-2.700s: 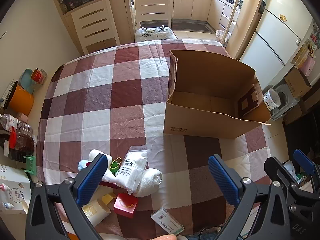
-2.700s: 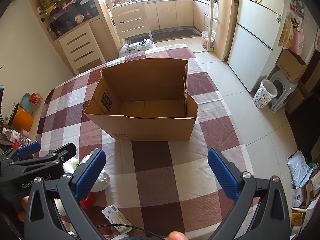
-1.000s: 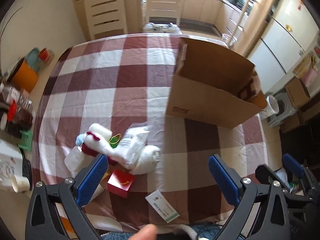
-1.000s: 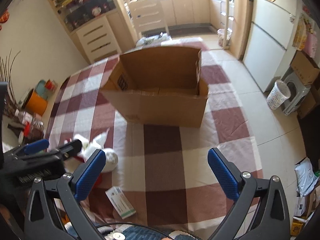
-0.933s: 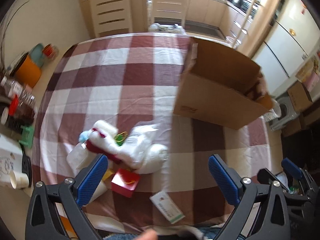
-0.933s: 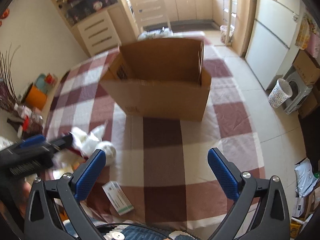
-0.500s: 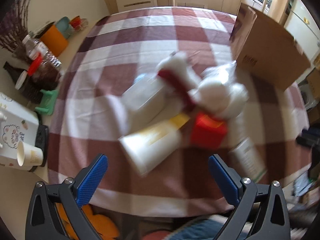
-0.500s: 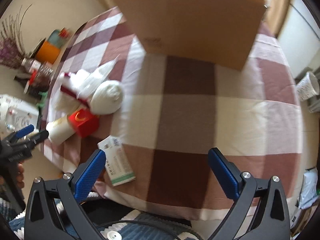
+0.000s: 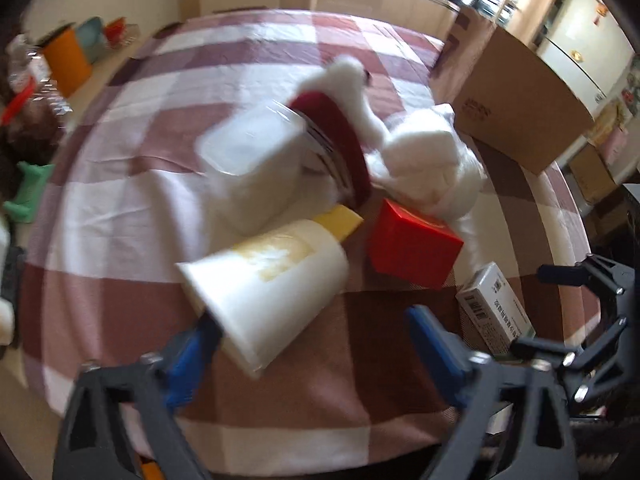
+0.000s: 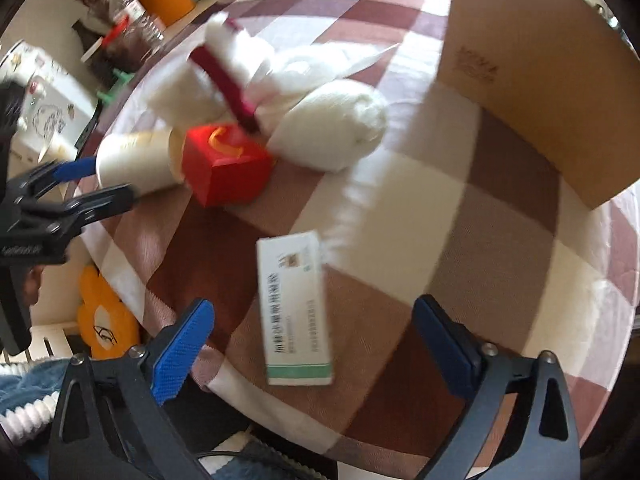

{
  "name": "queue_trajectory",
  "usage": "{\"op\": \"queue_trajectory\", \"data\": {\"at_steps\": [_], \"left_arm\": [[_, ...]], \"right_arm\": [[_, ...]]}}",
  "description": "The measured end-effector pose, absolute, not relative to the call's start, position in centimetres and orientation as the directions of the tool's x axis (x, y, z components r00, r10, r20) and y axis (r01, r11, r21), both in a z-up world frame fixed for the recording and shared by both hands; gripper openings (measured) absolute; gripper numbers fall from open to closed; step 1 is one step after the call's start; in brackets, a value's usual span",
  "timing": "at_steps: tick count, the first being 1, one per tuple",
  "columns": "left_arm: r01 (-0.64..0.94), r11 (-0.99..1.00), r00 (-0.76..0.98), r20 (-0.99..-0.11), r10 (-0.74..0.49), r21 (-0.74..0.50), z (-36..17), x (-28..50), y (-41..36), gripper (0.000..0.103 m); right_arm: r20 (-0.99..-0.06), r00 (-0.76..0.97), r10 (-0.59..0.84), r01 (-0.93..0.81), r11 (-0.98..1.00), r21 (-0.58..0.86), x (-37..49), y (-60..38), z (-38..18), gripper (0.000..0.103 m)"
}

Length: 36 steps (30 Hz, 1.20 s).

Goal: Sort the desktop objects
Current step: 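Grasp the white-green medicine box with the right tool while the left tool grasps the white paper cup, then carry the medicine box with the right tool while the left tool carries the paper cup over the box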

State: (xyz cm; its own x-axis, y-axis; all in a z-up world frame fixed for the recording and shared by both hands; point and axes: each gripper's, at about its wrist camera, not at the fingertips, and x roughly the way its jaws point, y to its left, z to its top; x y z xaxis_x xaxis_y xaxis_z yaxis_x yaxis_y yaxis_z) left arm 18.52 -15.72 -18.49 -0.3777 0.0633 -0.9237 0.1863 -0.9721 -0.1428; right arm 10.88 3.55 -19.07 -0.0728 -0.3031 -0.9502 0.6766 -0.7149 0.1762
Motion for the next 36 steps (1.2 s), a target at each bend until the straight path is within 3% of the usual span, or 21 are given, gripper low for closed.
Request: {"op": "queue_trajectory", "data": {"at_steps": [2,5,7,8,9,14,17,19,20,21,23,24,26,30,36], "left_arm": [[0.176,-0.970,-0.358,-0.929,0.098,-0.170,-19.4,18.1,-15.4,0.046],[0.187,-0.964,-0.333,-0.935,0.121,-0.191,-20.3,17.8,-15.4,0.020],[0.198,-0.960,-0.345,-0.931,0.119,-0.197,-20.3,18.0,-15.9,0.013],[0.210,-0.959,-0.362,-0.926,0.106,-0.192,-20.1,18.2,-16.3,0.008],[0.229,-0.956,-0.383,-0.920,0.085,-0.184,-19.7,18.3,-16.9,0.005],[0.295,-0.943,-0.432,-0.902,0.012,-0.154,-19.3,18.1,-19.4,0.005],[0.286,-0.948,-0.429,-0.903,0.006,-0.142,-20.1,17.9,-19.5,0.013],[0.258,-0.958,-0.402,-0.916,0.013,-0.127,-20.7,17.9,-19.0,0.028],[0.242,-0.963,-0.394,-0.919,0.014,-0.119,-20.9,18.0,-18.9,0.034],[0.223,-0.970,-0.402,-0.916,0.001,-0.099,-20.9,18.3,-18.6,0.033],[0.202,-0.976,-0.398,-0.917,-0.007,-0.081,-20.8,18.4,-18.4,0.029],[0.203,-0.975,-0.398,-0.917,0.005,-0.093,-20.7,18.4,-18.5,0.016],[0.218,-0.970,-0.407,-0.914,0.014,-0.111,-19.8,18.5,-18.7,0.006],[0.262,-0.961,-0.452,-0.891,-0.038,-0.092,-15.7,19.2,-19.5,0.004],[0.309,-0.943,-0.531,-0.845,-0.065,-0.122,-8.9,17.5,-19.0,0.004]], "right_arm": [[-0.955,-0.090,-0.283,0.692,-0.707,0.145,11.8,3.0,-20.1,0.093],[-0.961,-0.114,-0.250,0.710,-0.697,0.097,12.8,2.7,-21.3,0.069],[-0.961,-0.134,-0.243,0.701,-0.709,0.081,13.0,2.8,-21.6,0.057],[-0.955,-0.147,-0.257,0.698,-0.711,0.084,13.0,3.1,-21.4,0.040],[-0.954,-0.152,-0.258,0.688,-0.721,0.085,12.6,3.3,-21.3,0.038],[-0.938,-0.294,-0.182,0.477,-0.879,0.022,8.4,7.2,-20.2,0.038],[-0.940,-0.303,-0.156,0.419,-0.908,0.016,6.9,8.5,-20.6,0.039],[-0.942,-0.293,-0.161,0.405,-0.914,0.030,6.8,8.8,-20.7,0.050],[-0.942,-0.293,-0.166,0.390,-0.920,0.040,6.8,9.2,-20.7,0.064],[-0.940,-0.297,-0.168,0.374,-0.926,0.047,6.9,9.5,-20.6,0.070],[-0.938,-0.305,-0.167,0.343,-0.938,0.055,7.2,10.1,-20.6,0.067],[-0.933,-0.320,-0.163,0.342,-0.939,0.046,7.3,10.2,-20.4,0.051],[-0.933,-0.324,-0.157,0.349,-0.936,0.036,7.3,10.5,-20.1,0.038],[-0.930,-0.287,-0.228,0.344,-0.931,0.122,8.2,11.3,-19.4,0.038],[-0.869,-0.389,-0.307,0.410,-0.902,0.135,7.2,13.0,-11.4,0.038]]}}
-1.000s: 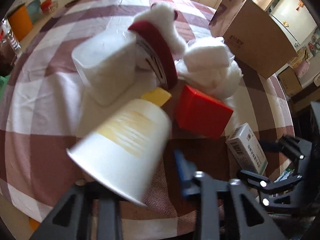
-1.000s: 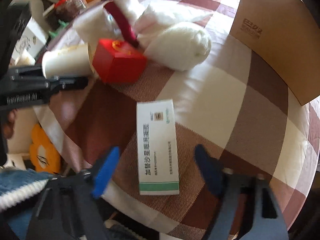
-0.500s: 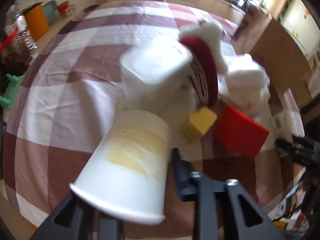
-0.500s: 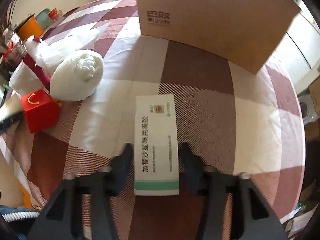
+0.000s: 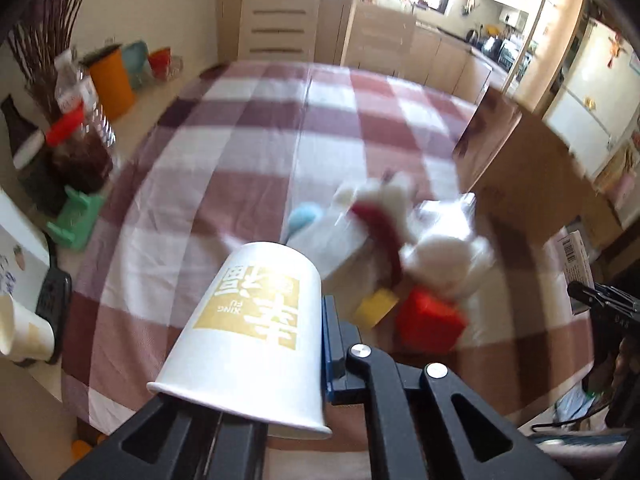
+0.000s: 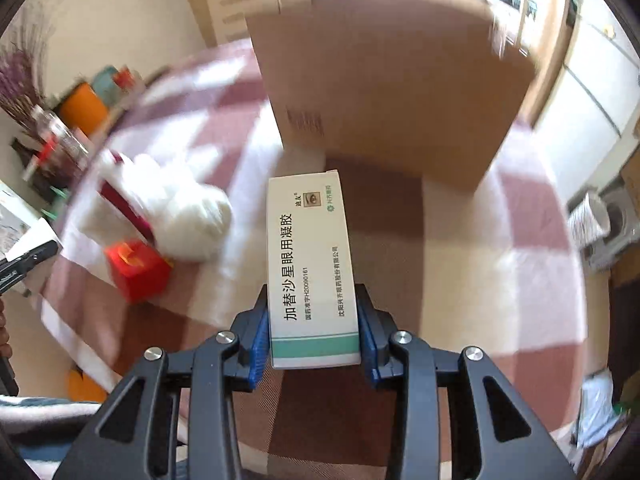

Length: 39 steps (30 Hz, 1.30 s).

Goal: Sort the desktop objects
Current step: 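Carry the medicine box with the right tool while the left tool carries the paper cup over the box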

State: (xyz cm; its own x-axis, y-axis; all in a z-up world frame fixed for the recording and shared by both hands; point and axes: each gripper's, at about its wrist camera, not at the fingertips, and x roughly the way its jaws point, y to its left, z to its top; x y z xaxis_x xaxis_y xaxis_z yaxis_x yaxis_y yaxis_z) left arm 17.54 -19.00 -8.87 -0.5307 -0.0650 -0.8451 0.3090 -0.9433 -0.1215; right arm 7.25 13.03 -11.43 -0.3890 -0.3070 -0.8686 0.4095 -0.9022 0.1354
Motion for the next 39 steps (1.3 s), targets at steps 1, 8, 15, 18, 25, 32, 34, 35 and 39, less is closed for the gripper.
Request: {"op": "queue_trajectory", "data": {"at_steps": [1,8,15,18,25,32,34,35,39], "left_arm": [[0.296,-0.946,-0.553,-0.831,-0.058,-0.131,-7.6,16.5,-18.2,0.004],[0.162,-0.957,-0.650,-0.756,0.079,-0.240,-1.5,8.2,-12.2,0.004],[0.079,-0.956,-0.605,-0.775,0.180,-0.283,0.8,0.3,-6.7,0.004],[0.049,-0.968,-0.595,-0.786,0.168,-0.245,1.5,-2.0,-4.6,0.004],[-0.030,-0.982,-0.582,-0.796,0.167,-0.184,2.9,-6.2,-1.3,0.004],[-0.026,-0.995,-0.579,-0.810,0.093,-0.096,3.5,-9.1,0.5,0.004],[-0.007,-0.998,-0.579,-0.813,0.056,-0.064,3.4,-9.8,0.8,0.004],[0.000,-0.999,-0.580,-0.814,0.038,-0.047,3.4,-10.0,0.9,0.004],[0.032,-0.999,-0.572,-0.820,-0.022,0.005,3.0,-11.2,0.9,0.004]], "right_arm": [[-0.853,-0.414,-0.316,0.416,-0.900,0.131,7.0,13.4,-10.0,0.038],[-0.759,-0.555,-0.340,0.413,-0.905,0.104,4.3,13.9,-2.4,0.038],[-0.690,-0.654,-0.311,0.327,-0.938,0.113,1.8,16.6,2.4,0.038],[-0.663,-0.691,-0.286,0.287,-0.951,0.111,0.8,17.3,3.7,0.038],[-0.629,-0.731,-0.265,0.233,-0.963,0.135,-1.8,17.8,5.1,0.038],[-0.631,-0.729,-0.263,0.226,-0.964,0.140,-4.9,17.0,4.8,0.038],[-0.636,-0.726,-0.261,0.222,-0.965,0.143,-5.6,16.9,4.5,0.038],[-0.639,-0.724,-0.260,0.219,-0.965,0.145,-6.0,16.9,4.3,0.038],[-0.651,-0.715,-0.255,0.214,-0.966,0.144,-7.0,16.9,3.7,0.038]]}}
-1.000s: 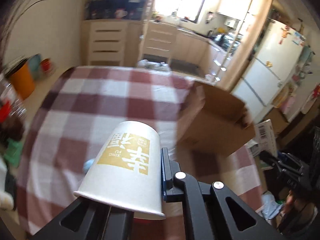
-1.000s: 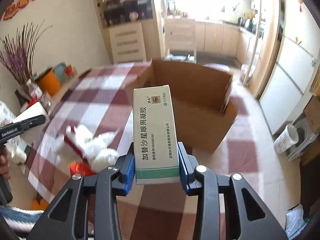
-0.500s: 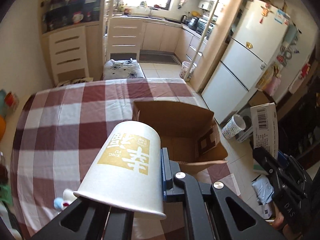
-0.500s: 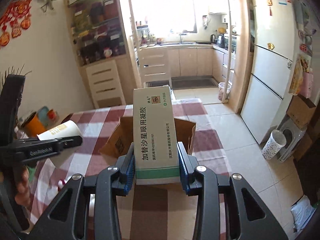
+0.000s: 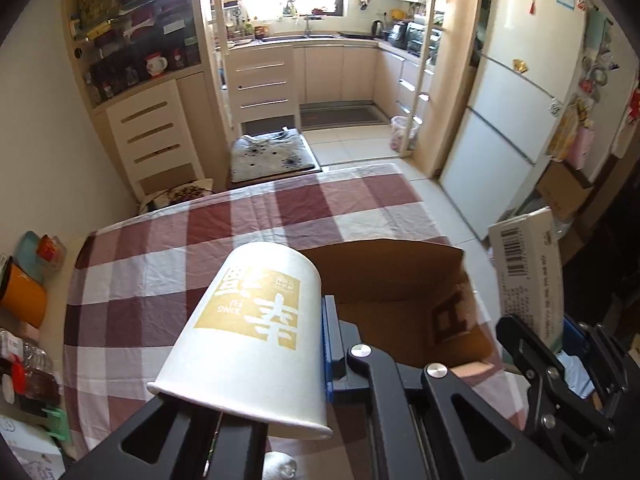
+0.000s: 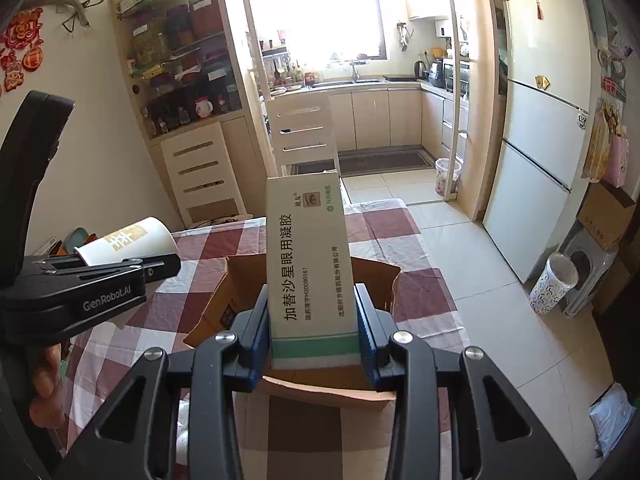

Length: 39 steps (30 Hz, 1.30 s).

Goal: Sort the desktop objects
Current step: 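Carry the medicine box with the right tool while the left tool carries the paper cup over the box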

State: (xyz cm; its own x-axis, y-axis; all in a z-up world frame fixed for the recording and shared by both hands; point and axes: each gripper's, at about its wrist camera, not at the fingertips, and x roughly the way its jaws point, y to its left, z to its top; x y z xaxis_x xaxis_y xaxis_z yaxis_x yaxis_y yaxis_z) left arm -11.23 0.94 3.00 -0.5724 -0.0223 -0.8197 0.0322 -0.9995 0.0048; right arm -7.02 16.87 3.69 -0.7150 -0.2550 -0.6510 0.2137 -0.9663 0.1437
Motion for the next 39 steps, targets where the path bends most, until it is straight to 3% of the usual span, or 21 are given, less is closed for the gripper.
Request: {"op": "queue_trajectory", "data": {"at_steps": [14,39], "left_arm": [[0.058,-0.995,-0.537,-0.838,-0.101,0.083,2.7,-12.2,1.2,0.004],[0.072,-0.997,-0.479,-0.875,-0.071,0.042,4.6,-15.0,1.6,0.004]], "right_arm": [[-0.674,-0.694,-0.254,0.234,-0.965,0.123,-7.5,16.3,3.1,0.038],[-0.655,-0.700,-0.285,0.279,-0.953,0.117,-8.0,16.2,7.0,0.038]]}}
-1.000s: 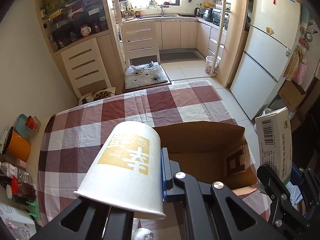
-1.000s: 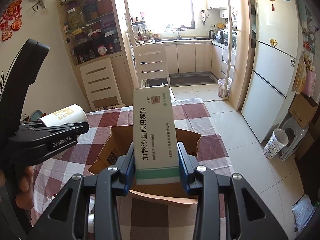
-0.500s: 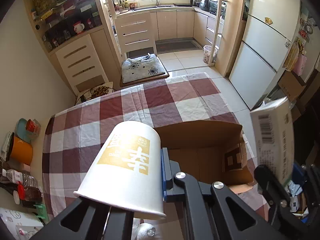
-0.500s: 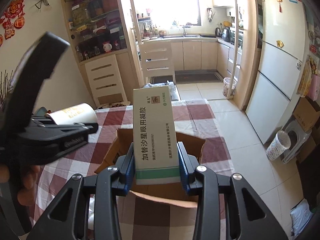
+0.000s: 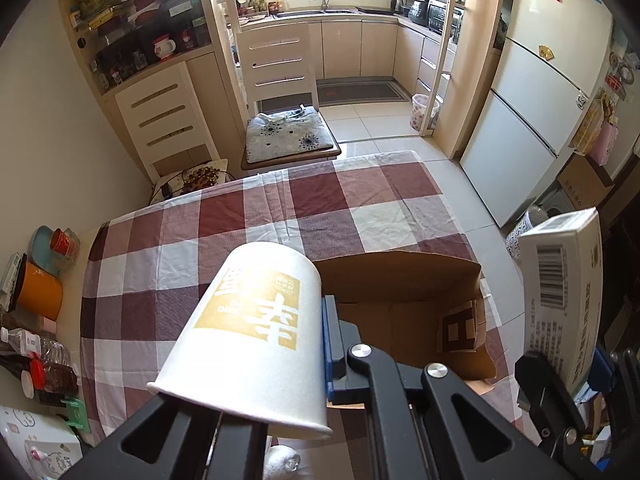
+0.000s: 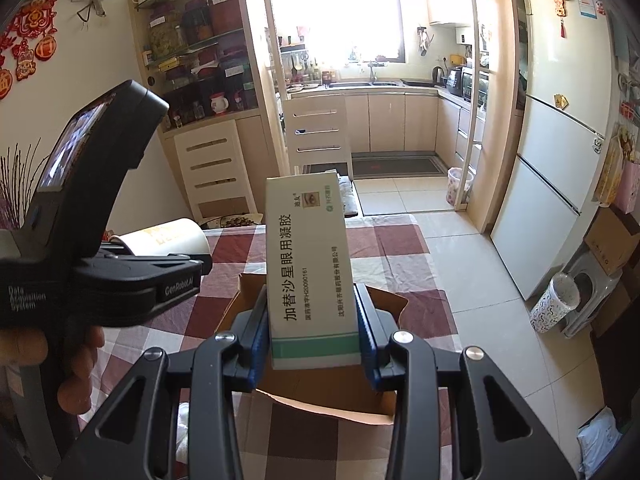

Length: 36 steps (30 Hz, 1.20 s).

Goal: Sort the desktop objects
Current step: 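Carry the medicine box with the right tool while the left tool carries the paper cup over the box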

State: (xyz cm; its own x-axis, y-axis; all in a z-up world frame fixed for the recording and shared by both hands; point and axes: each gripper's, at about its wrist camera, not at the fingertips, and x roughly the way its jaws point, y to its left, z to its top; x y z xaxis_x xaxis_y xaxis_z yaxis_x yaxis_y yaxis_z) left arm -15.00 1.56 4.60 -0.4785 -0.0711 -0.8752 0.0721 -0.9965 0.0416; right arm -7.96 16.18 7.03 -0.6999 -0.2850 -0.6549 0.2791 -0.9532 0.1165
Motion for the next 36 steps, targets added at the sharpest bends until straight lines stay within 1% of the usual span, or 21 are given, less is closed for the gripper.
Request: {"op": "queue_trajectory", "data": {"at_steps": [36], "left_arm": [[0.043,-0.999,-0.436,-0.899,-0.038,0.021,2.6,-16.2,2.6,0.004]], "right_arm": [[-0.686,-0.673,-0.278,0.264,-0.956,0.129,-8.6,16.3,5.9,0.038]]}}
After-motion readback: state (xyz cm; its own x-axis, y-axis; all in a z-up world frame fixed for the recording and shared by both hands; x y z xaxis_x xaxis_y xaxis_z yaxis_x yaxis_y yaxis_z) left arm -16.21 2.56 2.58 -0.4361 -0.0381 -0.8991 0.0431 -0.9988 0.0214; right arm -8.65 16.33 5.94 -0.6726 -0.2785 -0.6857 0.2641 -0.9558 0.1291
